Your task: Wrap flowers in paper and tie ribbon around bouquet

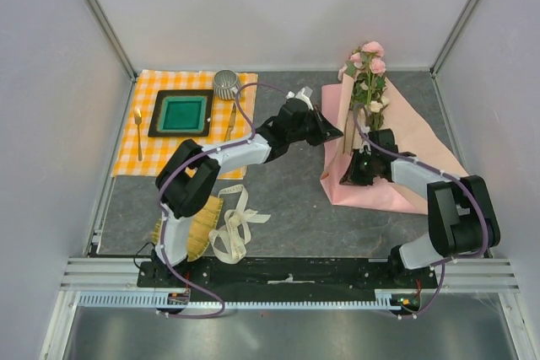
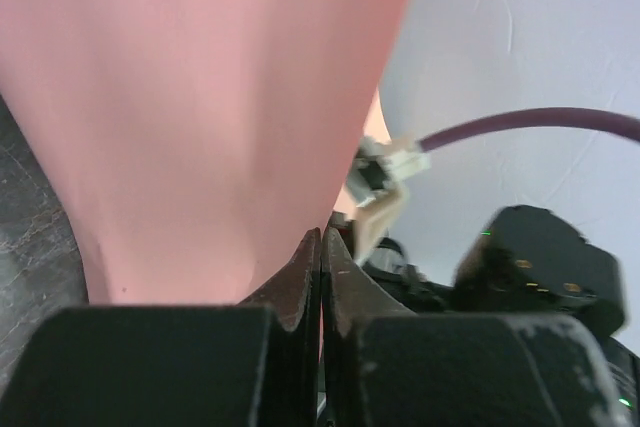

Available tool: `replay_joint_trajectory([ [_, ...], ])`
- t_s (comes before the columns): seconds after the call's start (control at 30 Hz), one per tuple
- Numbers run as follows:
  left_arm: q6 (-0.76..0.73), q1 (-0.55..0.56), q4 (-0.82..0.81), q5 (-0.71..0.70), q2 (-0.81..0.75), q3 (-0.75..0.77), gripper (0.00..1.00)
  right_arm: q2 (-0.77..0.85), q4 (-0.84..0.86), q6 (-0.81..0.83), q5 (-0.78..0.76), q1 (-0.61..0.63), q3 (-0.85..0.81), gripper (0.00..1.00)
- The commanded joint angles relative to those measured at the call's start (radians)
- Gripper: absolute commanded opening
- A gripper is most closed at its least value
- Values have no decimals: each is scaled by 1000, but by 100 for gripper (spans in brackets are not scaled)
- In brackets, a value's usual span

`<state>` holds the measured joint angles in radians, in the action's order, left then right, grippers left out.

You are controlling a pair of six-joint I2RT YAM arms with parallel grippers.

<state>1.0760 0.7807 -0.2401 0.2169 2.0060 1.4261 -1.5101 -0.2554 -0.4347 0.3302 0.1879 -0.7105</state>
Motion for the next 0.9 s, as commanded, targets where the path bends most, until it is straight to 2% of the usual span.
replay_joint_trajectory([
  [0.0,68,9,-45,19,66,77,2,79,5,-30,105,-70,-15,0],
  [0.17,88,28,-99,16,103,96,2,132,-21,-33,142,-107,-18,0],
  [0.37,130,40,-117,33,177,160,2,229,-140,1,-11,-119,-58,2],
  [0.53,162,51,-140,42,238,229,2,295,-267,-7,-204,-123,-109,5],
  [0.87,177,78,-231,50,376,364,2,307,-337,-61,-312,-134,-121,3],
])
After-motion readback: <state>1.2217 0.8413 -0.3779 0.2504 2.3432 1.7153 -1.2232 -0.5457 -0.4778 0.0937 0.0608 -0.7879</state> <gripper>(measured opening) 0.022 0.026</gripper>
